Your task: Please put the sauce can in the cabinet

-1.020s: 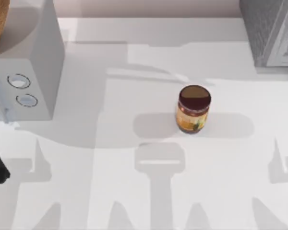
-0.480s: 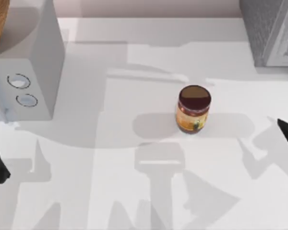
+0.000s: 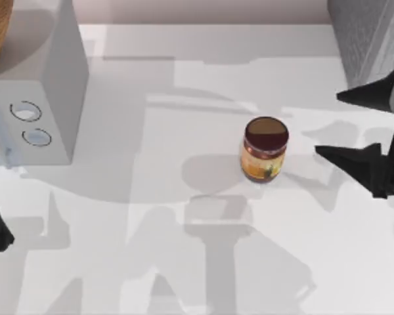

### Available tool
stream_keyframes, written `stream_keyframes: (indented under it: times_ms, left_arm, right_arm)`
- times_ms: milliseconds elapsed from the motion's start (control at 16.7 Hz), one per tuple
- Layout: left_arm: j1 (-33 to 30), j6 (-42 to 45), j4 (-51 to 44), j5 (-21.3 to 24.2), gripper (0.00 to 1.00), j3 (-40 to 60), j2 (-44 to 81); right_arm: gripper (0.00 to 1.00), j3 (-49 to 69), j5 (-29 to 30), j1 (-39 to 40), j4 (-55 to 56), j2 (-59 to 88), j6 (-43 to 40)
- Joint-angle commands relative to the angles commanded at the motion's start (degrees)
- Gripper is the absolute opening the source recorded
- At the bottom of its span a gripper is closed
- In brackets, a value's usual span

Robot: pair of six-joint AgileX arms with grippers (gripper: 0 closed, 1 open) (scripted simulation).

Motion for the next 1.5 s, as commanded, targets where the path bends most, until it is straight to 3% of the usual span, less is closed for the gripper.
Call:
stream_keyframes:
  times_ms: [360, 660, 1200, 1500]
  left_arm:
    - [0.0, 0.0, 0.0, 0.0, 1.00, 0.0, 0.0]
    - [0.0, 0.0, 0.0, 0.0, 1.00, 0.0, 0.0]
    - [0.0, 0.0, 0.0, 0.0, 1.00, 0.0, 0.0]
    - [0.0, 0.0, 0.0, 0.0, 1.00, 0.0, 0.0]
  right_arm:
    - [1.00, 15.2, -17.4, -0.6, 5.5, 30.3, -11.6]
    - [1.00, 23.6, -26.4, -1.2, 9.0, 47.4, -18.2]
    - [1.00, 25.6, -28.5, -1.1, 10.0, 51.8, -19.8]
    - [1.00, 25.8, -27.7, -0.2, 19.1, 53.6, -12.5]
